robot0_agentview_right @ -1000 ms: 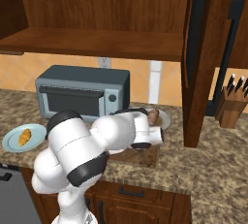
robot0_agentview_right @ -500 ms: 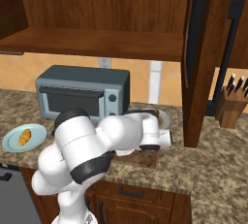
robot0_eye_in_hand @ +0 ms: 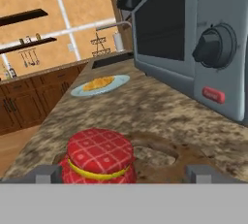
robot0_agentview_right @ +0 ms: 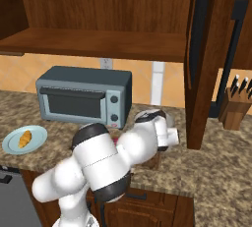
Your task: From the different types of pastries on the counter, select a croissant and place it on the cutting board. Then retrieve a jar of jam from the cabinet and place it alongside the croissant on the cutting board.
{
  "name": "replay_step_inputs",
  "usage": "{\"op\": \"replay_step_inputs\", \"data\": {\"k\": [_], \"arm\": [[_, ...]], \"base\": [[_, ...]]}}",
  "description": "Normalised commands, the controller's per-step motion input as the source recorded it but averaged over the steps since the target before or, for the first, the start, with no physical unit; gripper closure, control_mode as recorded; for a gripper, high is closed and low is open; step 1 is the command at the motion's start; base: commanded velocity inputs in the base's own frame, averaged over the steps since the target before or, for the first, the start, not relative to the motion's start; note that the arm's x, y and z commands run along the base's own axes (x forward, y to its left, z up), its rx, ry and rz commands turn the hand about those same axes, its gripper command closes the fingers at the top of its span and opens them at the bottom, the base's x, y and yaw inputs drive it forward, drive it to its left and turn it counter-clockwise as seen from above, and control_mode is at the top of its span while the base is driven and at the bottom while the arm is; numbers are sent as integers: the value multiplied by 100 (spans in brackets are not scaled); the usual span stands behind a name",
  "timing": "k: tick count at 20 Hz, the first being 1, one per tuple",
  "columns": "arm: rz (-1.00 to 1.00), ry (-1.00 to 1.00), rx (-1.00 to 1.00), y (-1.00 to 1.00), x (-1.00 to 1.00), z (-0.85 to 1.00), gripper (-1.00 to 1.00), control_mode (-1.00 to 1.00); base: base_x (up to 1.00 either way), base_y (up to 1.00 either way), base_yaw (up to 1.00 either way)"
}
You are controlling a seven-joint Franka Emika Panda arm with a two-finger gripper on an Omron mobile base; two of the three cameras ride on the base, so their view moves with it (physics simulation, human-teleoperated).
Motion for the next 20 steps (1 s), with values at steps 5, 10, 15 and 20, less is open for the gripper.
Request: {"op": "replay_step_inputs", "data": {"k": [5, 10, 15, 20], "arm": [[9, 0, 0, -5, 3, 3, -100, -100], [11, -2, 0, -5, -15, 5, -100, -100], [8, -11, 0, -1, -3, 32, -100, -100], [5, -23, 0, 0, -4, 44, -100, -100]], "base": [[0, 0, 0], [0, 0, 0], [0, 0, 0], [0, 0, 0]]}}
